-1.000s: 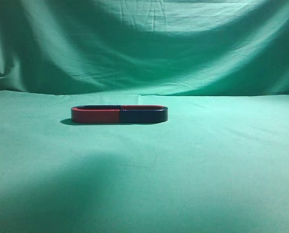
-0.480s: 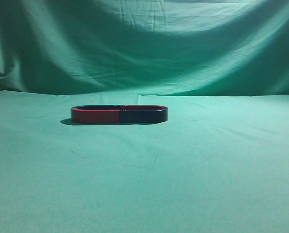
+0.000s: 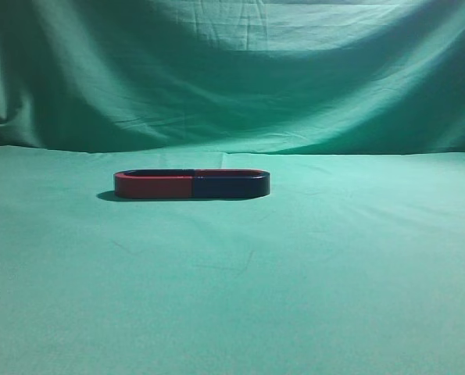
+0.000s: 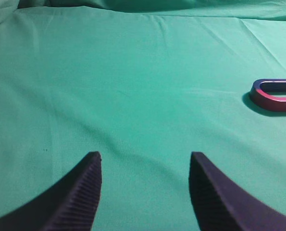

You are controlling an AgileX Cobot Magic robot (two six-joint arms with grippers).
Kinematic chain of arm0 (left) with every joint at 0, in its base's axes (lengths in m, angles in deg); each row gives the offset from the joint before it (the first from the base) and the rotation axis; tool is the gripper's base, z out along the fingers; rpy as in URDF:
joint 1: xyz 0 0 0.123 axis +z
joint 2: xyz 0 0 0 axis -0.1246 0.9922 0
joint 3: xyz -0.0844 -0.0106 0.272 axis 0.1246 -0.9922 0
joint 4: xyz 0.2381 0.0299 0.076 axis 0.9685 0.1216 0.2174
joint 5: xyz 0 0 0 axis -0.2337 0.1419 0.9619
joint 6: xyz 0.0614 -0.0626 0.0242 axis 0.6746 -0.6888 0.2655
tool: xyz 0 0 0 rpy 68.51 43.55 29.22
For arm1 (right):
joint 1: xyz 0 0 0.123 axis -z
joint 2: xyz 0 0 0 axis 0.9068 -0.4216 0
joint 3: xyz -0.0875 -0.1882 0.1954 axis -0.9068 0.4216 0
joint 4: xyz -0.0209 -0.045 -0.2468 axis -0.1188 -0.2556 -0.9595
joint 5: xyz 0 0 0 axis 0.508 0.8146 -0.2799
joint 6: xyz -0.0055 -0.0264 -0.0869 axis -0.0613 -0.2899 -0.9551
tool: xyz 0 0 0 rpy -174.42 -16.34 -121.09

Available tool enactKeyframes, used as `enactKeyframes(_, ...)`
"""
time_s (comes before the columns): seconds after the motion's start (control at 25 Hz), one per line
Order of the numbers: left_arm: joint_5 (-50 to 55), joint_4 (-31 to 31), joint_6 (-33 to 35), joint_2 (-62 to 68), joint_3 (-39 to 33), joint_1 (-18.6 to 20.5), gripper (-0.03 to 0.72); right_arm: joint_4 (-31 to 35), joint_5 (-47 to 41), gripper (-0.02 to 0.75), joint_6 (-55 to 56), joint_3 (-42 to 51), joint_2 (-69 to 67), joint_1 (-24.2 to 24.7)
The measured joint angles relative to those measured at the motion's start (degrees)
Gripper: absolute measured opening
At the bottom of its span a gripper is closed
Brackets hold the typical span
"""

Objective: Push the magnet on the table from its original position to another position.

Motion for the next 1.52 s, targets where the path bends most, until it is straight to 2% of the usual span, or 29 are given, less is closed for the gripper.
enactKeyframes(0.28, 0.00, 0.00, 0.00, 0.00, 0.00, 0.00, 0.372, -0.14, -5.01, 0.000, -0.74, 1.55, 10.21, 0.00)
enactKeyframes(0.4, 0.00, 0.00, 0.00, 0.00, 0.00, 0.00, 0.372, -2.28, -0.77, 0.000, -1.12, 4.89, 13.85, 0.00)
enactKeyframes(0.56, 0.00, 0.00, 0.00, 0.00, 0.00, 0.00, 0.372, -5.33, 9.21, 0.000, -1.23, 13.05, 18.75, 0.29)
enactKeyframes(0.76, 0.00, 0.00, 0.00, 0.00, 0.00, 0.00, 0.372, -5.91, 22.66, 0.000, -1.34, 25.68, 27.11, 8.32)
enactKeyframes(1.04, 0.00, 0.00, 0.00, 0.00, 0.00, 0.00, 0.372, -6.12, 28.57, 0.000, -1.34, 39.09, 38.41, 17.28)
enactKeyframes(1.24, 0.00, 0.00, 0.00, 0.00, 0.00, 0.00, 0.372, -5.48, 30.97, 0.000, -1.34, 46.01, 38.79, 18.75)
enactKeyframes(1.52, 0.00, 0.00, 0.00, 0.00, 0.00, 0.00, 0.372, -5.36, 29.49, 0.000, -1.34, 46.23, 38.92, 18.75)
